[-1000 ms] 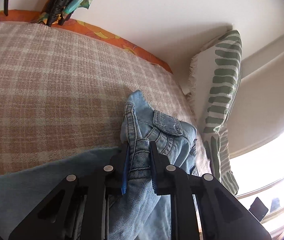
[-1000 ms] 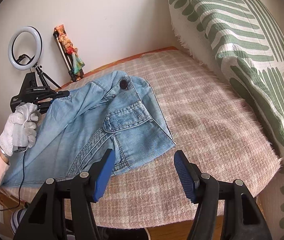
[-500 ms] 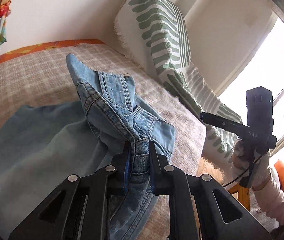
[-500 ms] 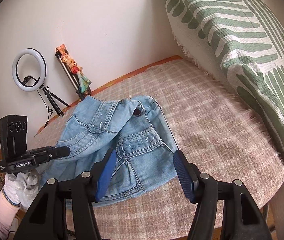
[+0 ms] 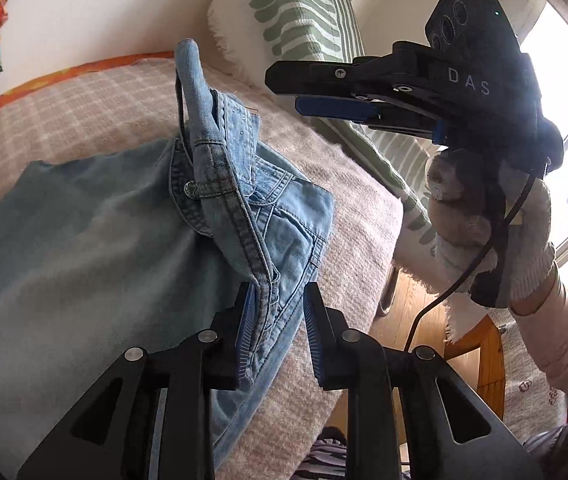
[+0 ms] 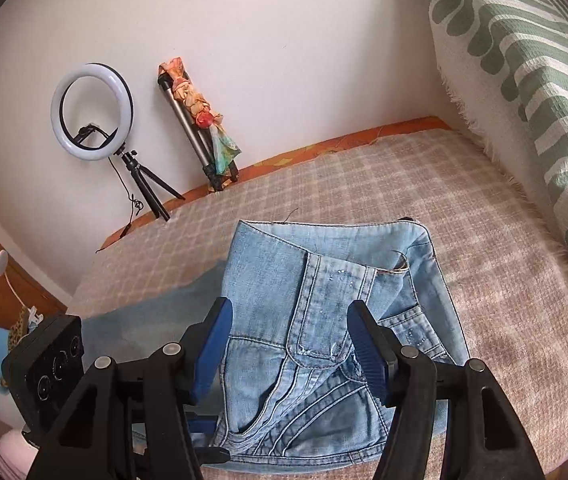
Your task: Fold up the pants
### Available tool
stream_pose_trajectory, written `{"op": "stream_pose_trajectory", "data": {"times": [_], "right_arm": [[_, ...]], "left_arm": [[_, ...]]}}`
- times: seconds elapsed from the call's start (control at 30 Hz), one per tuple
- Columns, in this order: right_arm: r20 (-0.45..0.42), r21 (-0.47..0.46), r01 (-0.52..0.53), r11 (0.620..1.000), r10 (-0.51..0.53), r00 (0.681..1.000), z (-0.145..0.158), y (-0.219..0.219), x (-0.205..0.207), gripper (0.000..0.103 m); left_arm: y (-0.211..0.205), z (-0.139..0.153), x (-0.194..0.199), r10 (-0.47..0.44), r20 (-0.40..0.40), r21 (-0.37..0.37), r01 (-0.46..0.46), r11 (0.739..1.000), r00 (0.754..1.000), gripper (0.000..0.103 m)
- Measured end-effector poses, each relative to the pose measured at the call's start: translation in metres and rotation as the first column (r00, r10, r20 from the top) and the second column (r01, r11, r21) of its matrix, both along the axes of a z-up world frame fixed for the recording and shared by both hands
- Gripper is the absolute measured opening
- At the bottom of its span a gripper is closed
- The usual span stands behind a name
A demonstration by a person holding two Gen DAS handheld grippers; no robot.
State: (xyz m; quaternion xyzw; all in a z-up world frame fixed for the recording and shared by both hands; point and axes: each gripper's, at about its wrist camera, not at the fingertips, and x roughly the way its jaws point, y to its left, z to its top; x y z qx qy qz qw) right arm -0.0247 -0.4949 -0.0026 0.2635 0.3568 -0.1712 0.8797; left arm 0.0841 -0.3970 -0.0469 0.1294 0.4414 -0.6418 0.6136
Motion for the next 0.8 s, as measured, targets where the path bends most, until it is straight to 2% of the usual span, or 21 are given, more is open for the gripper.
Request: {"op": "stream_pose_trajectory", "data": {"times": [0.1, 0.2, 0.23, 0.3, 0.43, 0.53, 0.67, 0.77, 0.8], "right_arm": [[-0.057, -0.07, -0.023, 0.997, 0.019, 0.998, 0.004, 0.015, 0.027, 0.064], [-0.067, -0.093, -0.031, 0.995, 0.025, 0.997, 0.009, 0.027, 0.043, 0.066], [-0.073, -0.1, -0.044, 0.994, 0.037, 0.997, 0.01, 0.032, 0.048, 0.068], [-0.116, -0.126, -0.084, 0.988, 0.069, 0.991, 0.007, 0.045, 0.063, 0.071], [-0.273, -0.243, -0.146, 0.959, 0.077, 0.959, -0.015, 0.066, 0.095, 0.071], [-0.349, -0.211, -0.151, 0.966, 0.07, 0.935, -0.035, 0.062, 0.114, 0.07], [-0.455, -0.262, -0.17, 0.95, 0.034, 0.89, -0.055, 0.061, 0.138, 0.07], [-0.525, -0.307, -0.185, 0.934, -0.004, 0.851, -0.072, 0.059, 0.146, 0.065], [-0.539, -0.32, -0.182, 0.93, -0.021, 0.842, -0.077, 0.057, 0.145, 0.051]], "left_arm": [[0.038, 0.016, 0.014, 0.076, 0.068, -0.012, -0.075, 0.997, 0.995, 0.023], [0.083, 0.025, 0.033, 0.171, 0.186, -0.008, -0.173, 0.985, 0.967, 0.023], [0.098, 0.025, 0.041, 0.209, 0.204, -0.003, -0.213, 0.977, 0.956, 0.023], [0.128, 0.02, 0.059, 0.288, 0.194, 0.014, -0.296, 0.955, 0.938, 0.023], [0.193, 0.002, 0.09, 0.442, 0.154, 0.05, -0.454, 0.89, 0.884, 0.023], [0.236, -0.011, 0.099, 0.523, 0.149, 0.068, -0.537, 0.841, 0.839, 0.023], [0.281, -0.03, 0.106, 0.602, 0.133, 0.093, -0.615, 0.783, 0.787, 0.023], [0.303, -0.043, 0.11, 0.641, 0.116, 0.112, -0.651, 0.75, 0.759, 0.023], [0.307, -0.047, 0.111, 0.651, 0.11, 0.114, -0.66, 0.743, 0.751, 0.023]]}}
